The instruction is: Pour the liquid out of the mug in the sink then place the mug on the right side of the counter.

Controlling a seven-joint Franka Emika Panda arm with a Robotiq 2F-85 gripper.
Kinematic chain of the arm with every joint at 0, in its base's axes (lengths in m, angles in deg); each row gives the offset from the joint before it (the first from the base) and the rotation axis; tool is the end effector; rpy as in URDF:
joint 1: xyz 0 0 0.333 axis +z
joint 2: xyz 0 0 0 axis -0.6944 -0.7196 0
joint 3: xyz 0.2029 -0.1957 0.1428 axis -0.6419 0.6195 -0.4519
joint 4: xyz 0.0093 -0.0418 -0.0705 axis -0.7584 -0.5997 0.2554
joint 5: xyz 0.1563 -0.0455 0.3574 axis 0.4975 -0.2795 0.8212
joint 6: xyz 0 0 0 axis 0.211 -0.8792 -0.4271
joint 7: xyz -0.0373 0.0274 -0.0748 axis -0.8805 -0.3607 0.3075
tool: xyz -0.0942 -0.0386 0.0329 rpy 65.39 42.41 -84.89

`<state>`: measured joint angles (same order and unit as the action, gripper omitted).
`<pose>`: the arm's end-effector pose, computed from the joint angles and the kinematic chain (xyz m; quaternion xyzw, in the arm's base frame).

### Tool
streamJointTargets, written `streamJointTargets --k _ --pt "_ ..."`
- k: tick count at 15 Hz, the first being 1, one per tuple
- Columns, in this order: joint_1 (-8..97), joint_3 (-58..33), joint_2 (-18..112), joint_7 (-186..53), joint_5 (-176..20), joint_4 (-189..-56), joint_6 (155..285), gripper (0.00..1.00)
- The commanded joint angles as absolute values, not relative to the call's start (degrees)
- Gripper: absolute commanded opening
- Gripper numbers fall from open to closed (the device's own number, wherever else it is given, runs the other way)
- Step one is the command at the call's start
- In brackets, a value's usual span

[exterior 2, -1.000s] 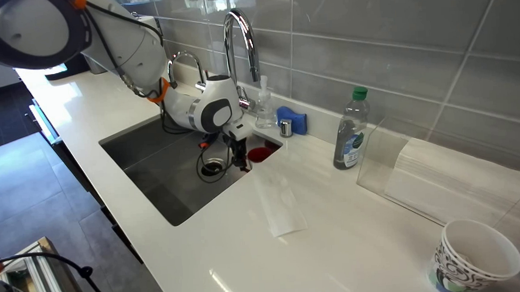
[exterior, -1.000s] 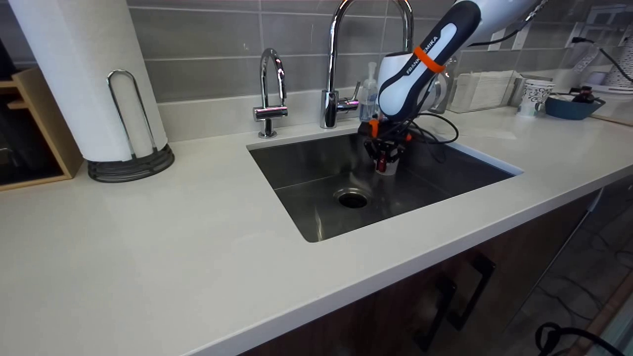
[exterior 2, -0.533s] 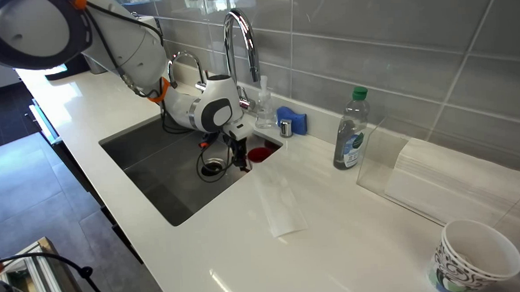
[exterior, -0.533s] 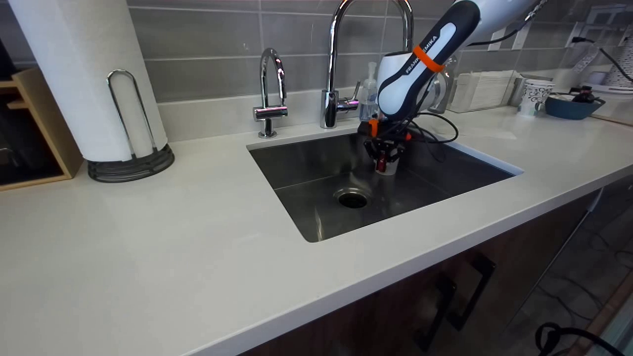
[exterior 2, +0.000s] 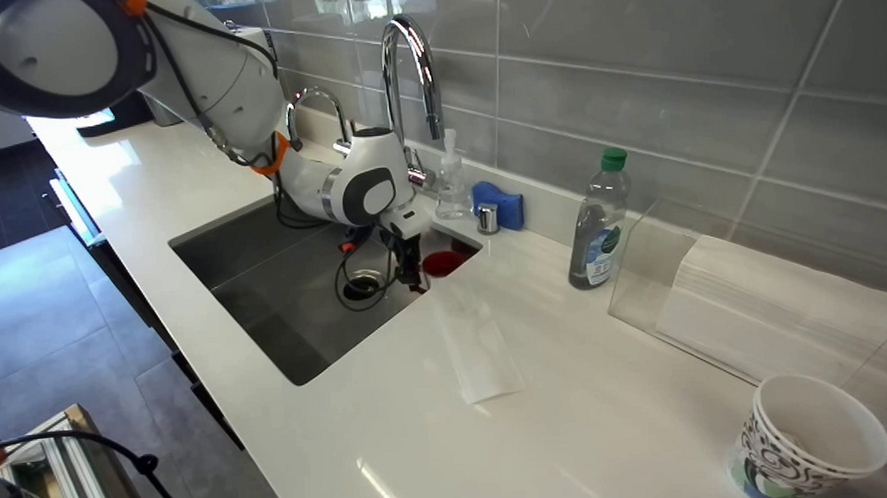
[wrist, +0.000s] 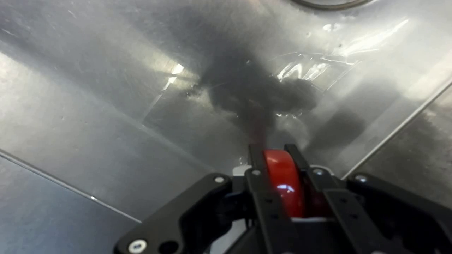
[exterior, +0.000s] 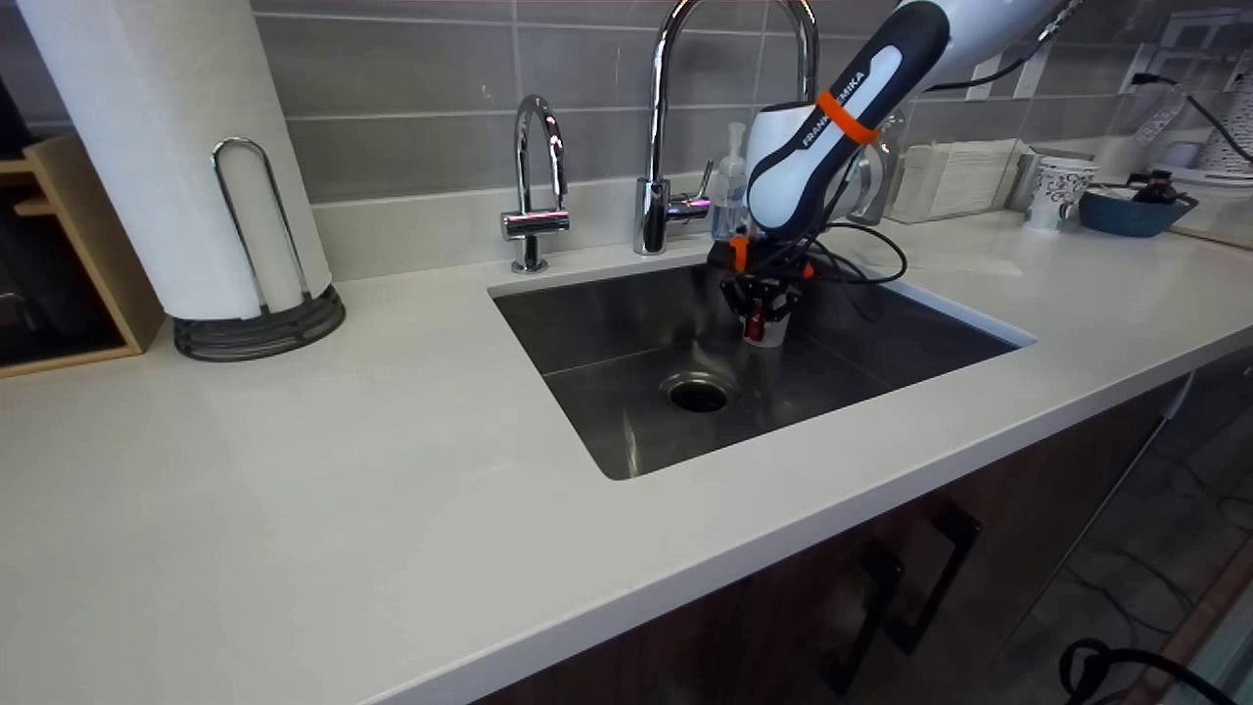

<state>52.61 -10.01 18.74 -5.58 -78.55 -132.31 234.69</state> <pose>0.6549 0.0292 0.1275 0.8688 -0.4911 0.0553 0.0305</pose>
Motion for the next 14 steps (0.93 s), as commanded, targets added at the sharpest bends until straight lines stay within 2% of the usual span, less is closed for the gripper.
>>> streamJointTargets --k 1,14 --pt "54.94 -8.2 20.14 -5.39 -78.02 -133.31 236.92 0.05" --pt "58.24 -7.48 25.34 -4.66 -77.82 -137.94 236.3 0.05"
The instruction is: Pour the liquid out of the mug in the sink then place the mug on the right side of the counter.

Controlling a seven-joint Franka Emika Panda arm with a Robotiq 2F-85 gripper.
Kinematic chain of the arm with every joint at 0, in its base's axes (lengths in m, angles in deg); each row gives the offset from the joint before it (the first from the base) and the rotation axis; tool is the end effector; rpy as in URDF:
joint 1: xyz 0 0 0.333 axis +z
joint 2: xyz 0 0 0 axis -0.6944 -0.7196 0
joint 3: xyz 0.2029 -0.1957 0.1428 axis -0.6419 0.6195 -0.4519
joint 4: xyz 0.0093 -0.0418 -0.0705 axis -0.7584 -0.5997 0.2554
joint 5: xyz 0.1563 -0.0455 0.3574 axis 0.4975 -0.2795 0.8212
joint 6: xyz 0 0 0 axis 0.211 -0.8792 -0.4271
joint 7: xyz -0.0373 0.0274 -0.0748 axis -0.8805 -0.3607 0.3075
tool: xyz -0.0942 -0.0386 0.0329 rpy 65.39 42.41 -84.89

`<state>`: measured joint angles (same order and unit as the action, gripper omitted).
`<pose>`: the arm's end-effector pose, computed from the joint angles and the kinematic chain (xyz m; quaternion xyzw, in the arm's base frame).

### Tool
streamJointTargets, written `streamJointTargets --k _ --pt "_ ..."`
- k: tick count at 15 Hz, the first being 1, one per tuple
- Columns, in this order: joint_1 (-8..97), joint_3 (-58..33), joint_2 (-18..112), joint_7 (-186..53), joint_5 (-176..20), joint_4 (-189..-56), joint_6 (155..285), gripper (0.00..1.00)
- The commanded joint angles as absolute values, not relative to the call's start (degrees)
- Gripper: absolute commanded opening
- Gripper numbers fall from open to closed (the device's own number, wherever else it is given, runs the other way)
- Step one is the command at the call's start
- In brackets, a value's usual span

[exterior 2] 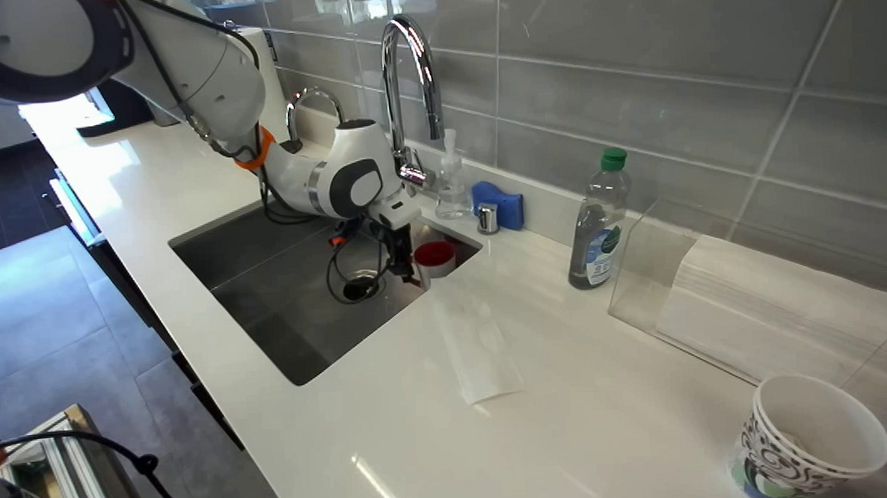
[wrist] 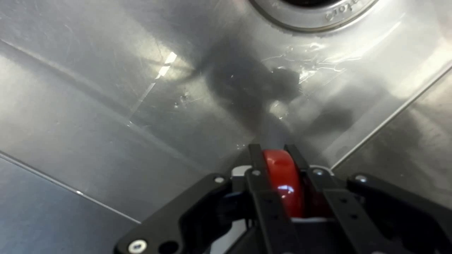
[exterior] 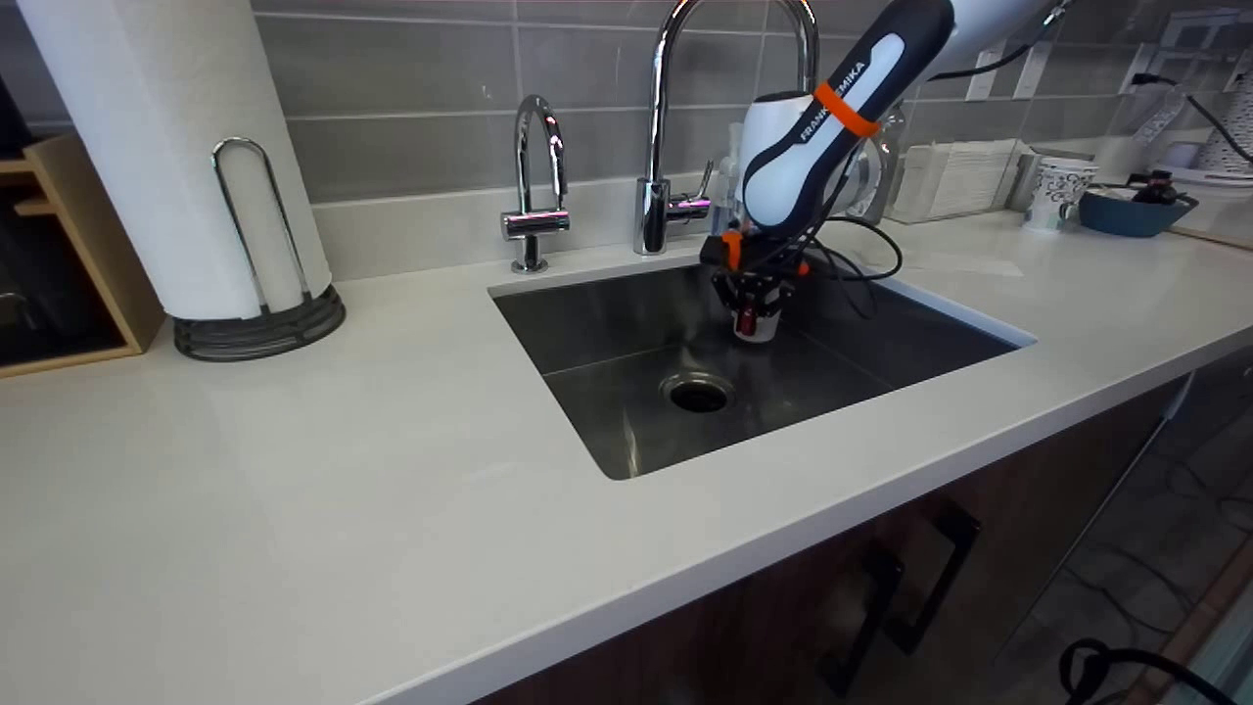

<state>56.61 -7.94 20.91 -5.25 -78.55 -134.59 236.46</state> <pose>0.6497 0.0523 0.1420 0.8767 -0.4745 0.0743 0.0283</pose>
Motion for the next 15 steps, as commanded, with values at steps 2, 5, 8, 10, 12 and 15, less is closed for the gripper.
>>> streamJointTargets --k 2,5,8,10,12,15 --pt "58.76 -7.95 26.67 -5.03 -77.94 -139.09 235.0 0.05" --pt "59.06 -9.29 28.29 -5.74 -77.71 -140.62 232.05 0.05" --pt "57.26 -13.0 30.27 -8.73 -75.9 -142.38 228.73 0.05" --pt "55.88 -15.47 31.89 -11.19 -73.65 -143.63 226.7 0.05" --pt "53.54 -18.58 33.78 -14.96 -69.25 -144.53 223.9 0.05" --pt "49.54 -22.62 36.27 -22.42 -60.76 -144.85 219.3 0.05"
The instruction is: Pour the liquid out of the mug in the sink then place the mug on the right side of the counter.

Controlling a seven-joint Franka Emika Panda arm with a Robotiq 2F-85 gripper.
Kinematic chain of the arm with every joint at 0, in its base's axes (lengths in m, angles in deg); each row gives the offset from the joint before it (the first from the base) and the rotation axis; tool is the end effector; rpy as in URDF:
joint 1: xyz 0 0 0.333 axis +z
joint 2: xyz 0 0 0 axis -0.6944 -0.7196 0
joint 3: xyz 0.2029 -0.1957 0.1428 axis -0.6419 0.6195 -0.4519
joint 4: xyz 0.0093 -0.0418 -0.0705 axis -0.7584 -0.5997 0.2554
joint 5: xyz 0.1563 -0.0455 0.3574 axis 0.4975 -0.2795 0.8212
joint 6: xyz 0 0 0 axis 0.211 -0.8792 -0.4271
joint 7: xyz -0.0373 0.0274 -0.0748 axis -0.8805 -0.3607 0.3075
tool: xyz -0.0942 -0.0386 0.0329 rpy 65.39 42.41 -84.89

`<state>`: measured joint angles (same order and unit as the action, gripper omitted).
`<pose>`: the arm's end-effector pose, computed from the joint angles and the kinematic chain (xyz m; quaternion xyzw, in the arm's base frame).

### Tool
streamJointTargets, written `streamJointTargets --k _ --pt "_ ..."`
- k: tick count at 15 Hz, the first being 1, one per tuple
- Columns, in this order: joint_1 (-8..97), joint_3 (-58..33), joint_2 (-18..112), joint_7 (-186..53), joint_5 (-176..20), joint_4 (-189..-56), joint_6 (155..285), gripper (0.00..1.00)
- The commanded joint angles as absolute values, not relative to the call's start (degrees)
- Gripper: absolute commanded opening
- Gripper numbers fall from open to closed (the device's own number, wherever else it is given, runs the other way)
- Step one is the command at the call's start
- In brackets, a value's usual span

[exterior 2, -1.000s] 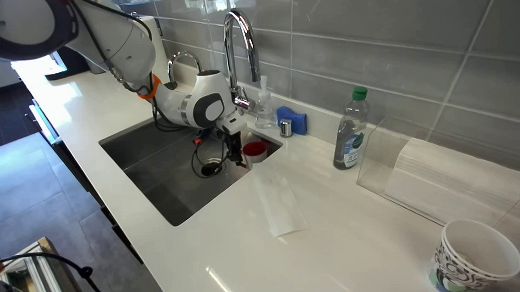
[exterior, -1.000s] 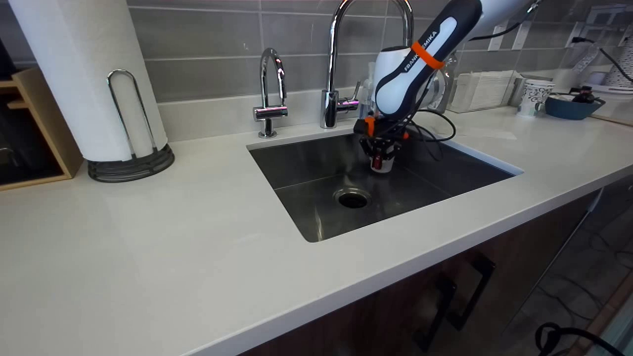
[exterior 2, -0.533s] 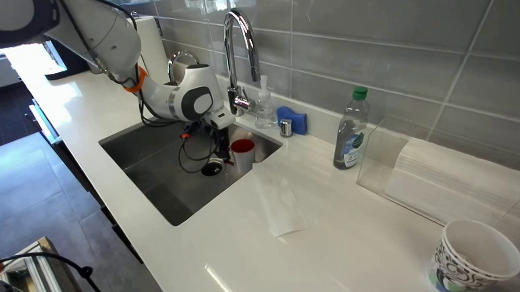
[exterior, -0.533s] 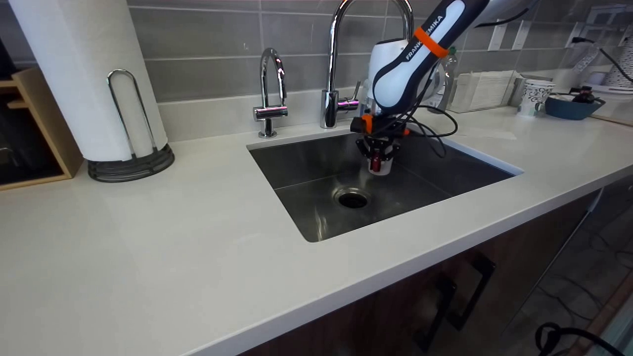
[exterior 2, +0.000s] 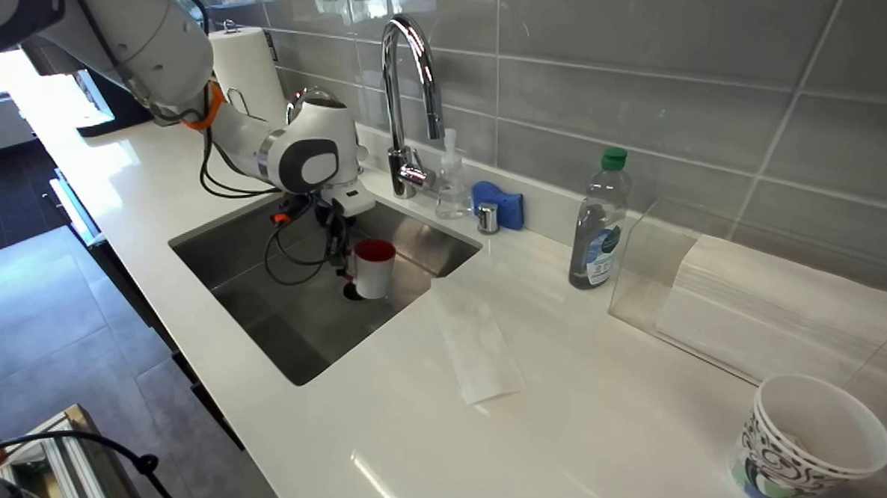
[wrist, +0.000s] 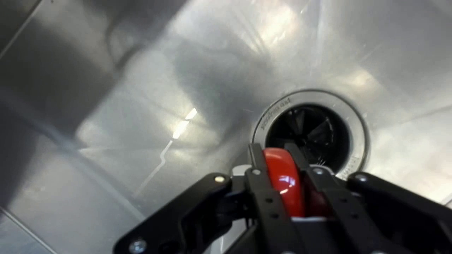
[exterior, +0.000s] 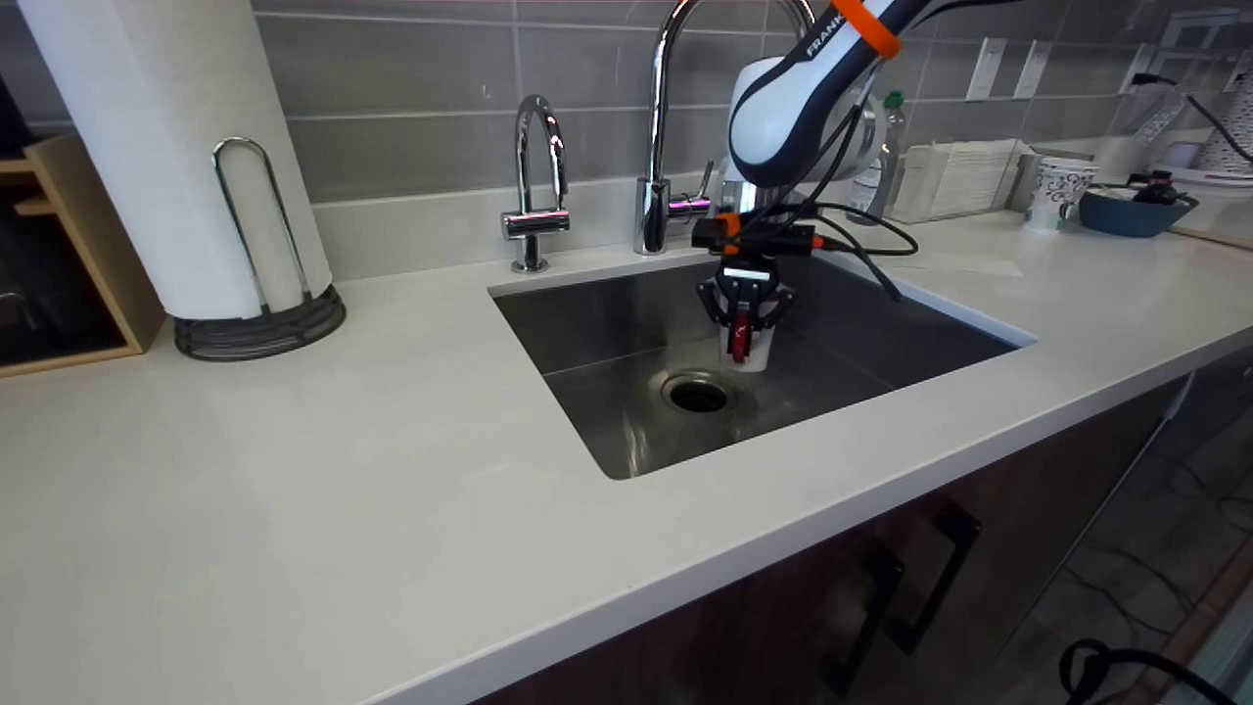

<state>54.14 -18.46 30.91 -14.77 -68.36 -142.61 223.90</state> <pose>0.5917 0.1258 0.1762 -0.9033 0.4237 0.0670 0.0083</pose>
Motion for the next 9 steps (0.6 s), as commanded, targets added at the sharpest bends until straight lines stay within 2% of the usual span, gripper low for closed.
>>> streamJointTargets --k 1,9 --pt "48.11 -23.76 36.94 -25.5 -57.54 -144.65 217.32 0.05" --pt "42.39 -23.84 37.25 -41.24 -39.71 -140.21 199.98 0.05"
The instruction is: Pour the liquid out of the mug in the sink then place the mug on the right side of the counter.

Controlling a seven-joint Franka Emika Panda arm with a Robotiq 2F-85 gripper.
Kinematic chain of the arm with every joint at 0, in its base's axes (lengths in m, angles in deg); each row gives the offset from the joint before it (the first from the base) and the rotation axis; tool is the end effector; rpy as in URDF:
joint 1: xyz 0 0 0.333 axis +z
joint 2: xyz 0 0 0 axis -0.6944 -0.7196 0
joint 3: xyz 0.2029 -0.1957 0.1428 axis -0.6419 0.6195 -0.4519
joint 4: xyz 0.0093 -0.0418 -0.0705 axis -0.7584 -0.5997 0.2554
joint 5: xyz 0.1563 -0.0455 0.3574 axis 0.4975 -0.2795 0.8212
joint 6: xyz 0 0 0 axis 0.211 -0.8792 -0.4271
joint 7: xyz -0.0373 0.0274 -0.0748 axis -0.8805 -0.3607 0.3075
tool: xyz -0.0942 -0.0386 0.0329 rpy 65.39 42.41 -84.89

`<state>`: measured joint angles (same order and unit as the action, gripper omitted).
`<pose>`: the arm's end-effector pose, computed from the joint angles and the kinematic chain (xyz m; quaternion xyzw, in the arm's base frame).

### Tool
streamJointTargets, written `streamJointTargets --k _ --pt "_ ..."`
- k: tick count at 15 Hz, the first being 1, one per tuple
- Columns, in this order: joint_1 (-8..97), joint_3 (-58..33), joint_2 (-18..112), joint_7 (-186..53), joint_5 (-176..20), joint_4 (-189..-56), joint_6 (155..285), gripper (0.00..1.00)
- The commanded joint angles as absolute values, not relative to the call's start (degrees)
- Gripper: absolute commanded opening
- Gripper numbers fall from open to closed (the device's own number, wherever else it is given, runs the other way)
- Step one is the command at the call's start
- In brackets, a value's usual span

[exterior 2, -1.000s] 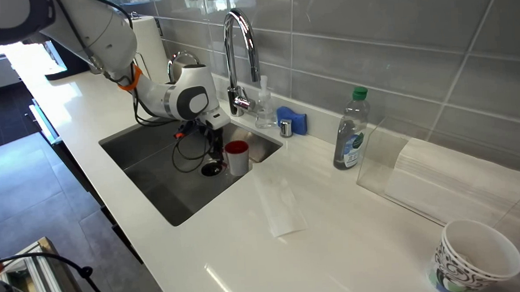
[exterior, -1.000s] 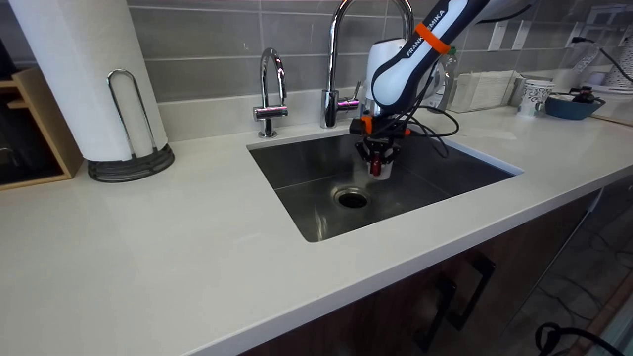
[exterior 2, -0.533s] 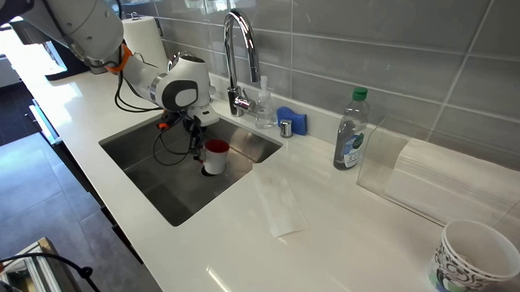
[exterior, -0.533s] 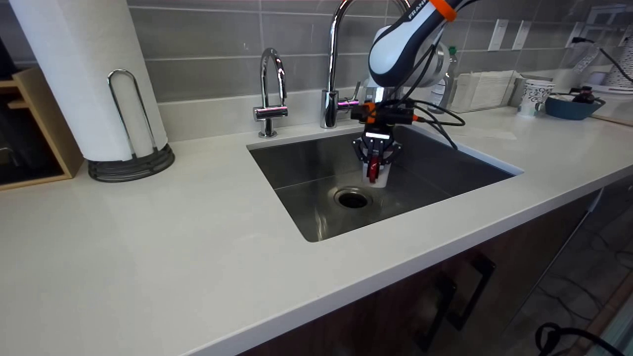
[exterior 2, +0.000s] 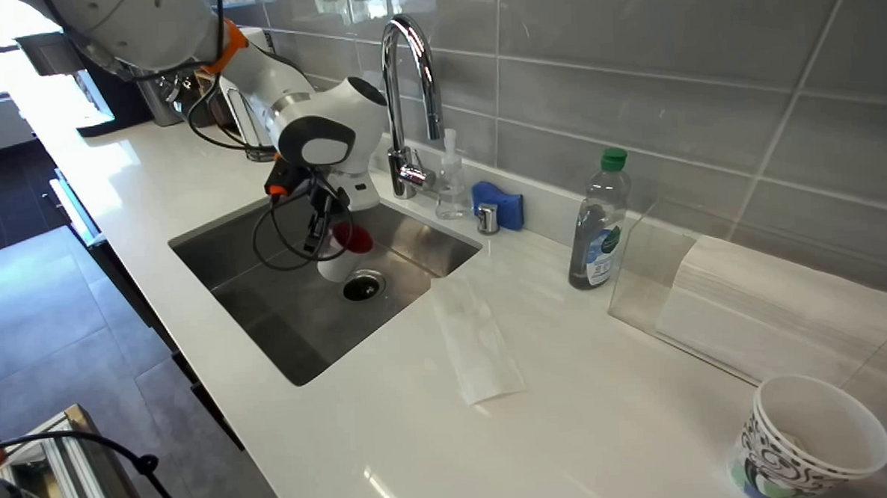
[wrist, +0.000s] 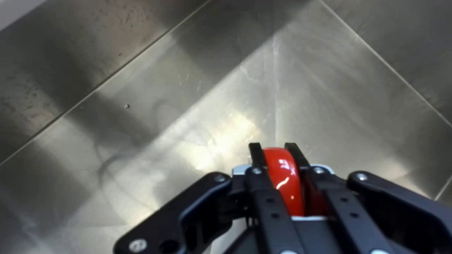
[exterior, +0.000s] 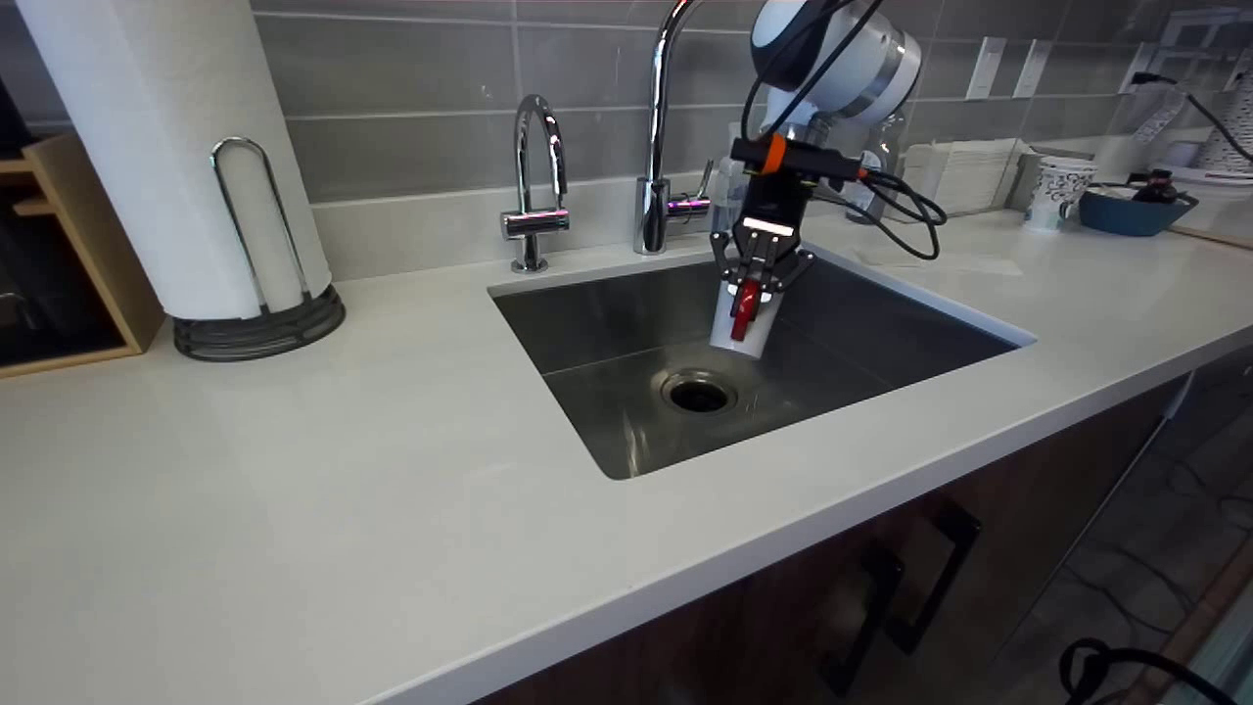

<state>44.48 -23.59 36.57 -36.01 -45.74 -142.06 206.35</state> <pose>0.5818 0.0972 0.2256 -0.8822 0.3892 0.2166 0.1526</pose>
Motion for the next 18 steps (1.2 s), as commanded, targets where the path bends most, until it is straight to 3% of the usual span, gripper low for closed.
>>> streamJointTargets --k 1,18 --pt "41.96 -23.53 36.87 -42.56 -38.13 -139.63 197.88 0.05" --pt "40.96 -19.97 27.94 -51.89 -23.8 -130.13 180.72 0.05"
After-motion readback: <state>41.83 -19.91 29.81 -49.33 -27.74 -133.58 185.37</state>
